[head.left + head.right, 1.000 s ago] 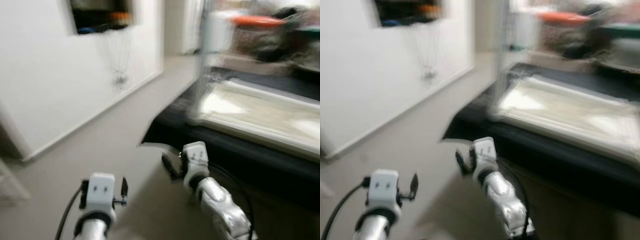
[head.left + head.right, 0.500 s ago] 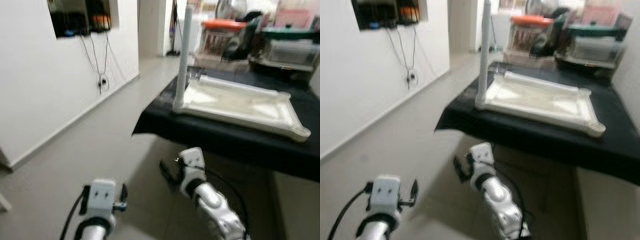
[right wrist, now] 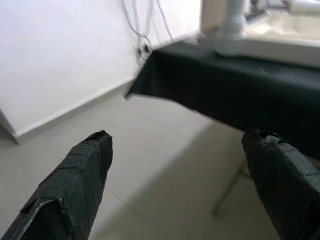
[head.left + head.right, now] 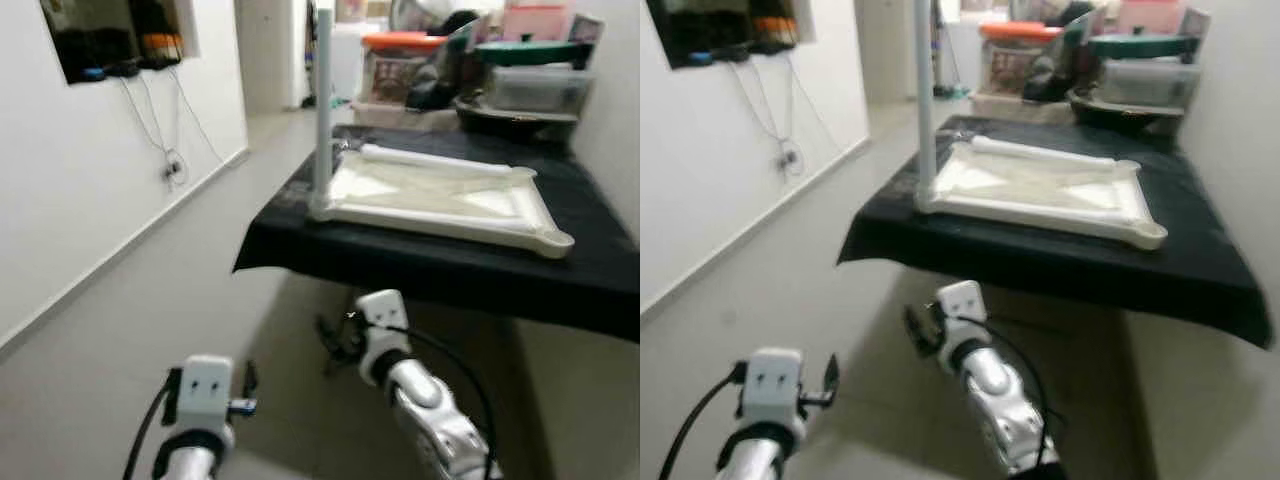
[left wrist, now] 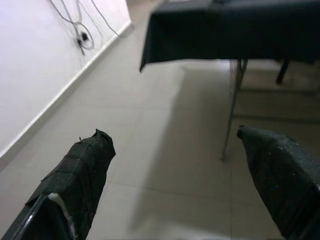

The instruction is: Building children table

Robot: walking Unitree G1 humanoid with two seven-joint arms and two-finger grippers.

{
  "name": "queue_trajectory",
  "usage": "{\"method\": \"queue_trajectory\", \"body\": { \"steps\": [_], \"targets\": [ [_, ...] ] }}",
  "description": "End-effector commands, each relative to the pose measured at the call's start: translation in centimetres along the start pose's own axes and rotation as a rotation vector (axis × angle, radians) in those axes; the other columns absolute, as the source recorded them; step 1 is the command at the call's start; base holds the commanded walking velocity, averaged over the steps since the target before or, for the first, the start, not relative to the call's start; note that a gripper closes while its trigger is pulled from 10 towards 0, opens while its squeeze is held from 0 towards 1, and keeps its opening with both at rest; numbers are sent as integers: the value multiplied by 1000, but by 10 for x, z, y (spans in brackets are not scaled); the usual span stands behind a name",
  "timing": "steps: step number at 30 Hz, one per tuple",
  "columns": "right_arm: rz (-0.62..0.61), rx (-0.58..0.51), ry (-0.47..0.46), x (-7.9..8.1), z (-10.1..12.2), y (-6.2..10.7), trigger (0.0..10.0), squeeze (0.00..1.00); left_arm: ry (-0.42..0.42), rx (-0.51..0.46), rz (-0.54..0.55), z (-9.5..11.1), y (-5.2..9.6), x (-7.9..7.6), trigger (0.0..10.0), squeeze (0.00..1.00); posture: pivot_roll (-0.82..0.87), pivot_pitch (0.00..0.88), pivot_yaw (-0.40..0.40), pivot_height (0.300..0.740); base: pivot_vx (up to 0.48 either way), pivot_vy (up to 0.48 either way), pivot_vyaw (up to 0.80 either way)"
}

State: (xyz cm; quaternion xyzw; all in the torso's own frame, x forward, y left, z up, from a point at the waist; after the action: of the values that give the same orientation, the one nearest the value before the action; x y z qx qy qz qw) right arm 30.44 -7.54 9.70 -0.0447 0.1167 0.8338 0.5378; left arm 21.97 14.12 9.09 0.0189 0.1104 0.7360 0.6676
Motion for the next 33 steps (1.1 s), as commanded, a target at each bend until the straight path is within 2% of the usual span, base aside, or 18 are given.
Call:
{"method": "queue_trajectory", "body": {
  "steps": [1, 21, 25, 33],
  "targets": [
    [-13, -3, 19, -5, 1, 0, 10000, 0, 7, -1, 0, 0, 0, -1, 10000, 0, 72, 0, -6, 740, 0, 472, 0],
    [-8, -4, 28, -4, 0, -1, 10000, 0, 11, 8, 12, -2, -2, 0, 10000, 0, 73, 0, -8, 740, 0, 437, 0],
    [-10, -7, 39, -5, 2, -1, 10000, 0, -15, -1, 3, 0, -4, -2, 10000, 0, 75, 0, -15, 740, 0, 0, 0],
    [-3, -3, 43, -4, 1, -2, 10000, 0, -19, -12, 2, 2, -4, -3, 10000, 0, 76, 0, -14, 740, 0, 0, -800]
  ]
}}
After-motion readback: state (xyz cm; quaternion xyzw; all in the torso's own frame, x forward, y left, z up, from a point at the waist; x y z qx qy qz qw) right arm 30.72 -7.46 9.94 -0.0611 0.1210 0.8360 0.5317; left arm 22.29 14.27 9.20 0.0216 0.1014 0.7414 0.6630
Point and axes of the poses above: a point about 5 cm out from each wrist's last joint towards the gripper, its own y axis pointing back from the gripper into the wrist, its own z axis along the axis of the wrist's last joint, x = y × z, the point moved 2 cm from there along -y, pointing out of the wrist towards the gripper, and after that the axes turned 13 degrees about y, right-handed, at the moved point
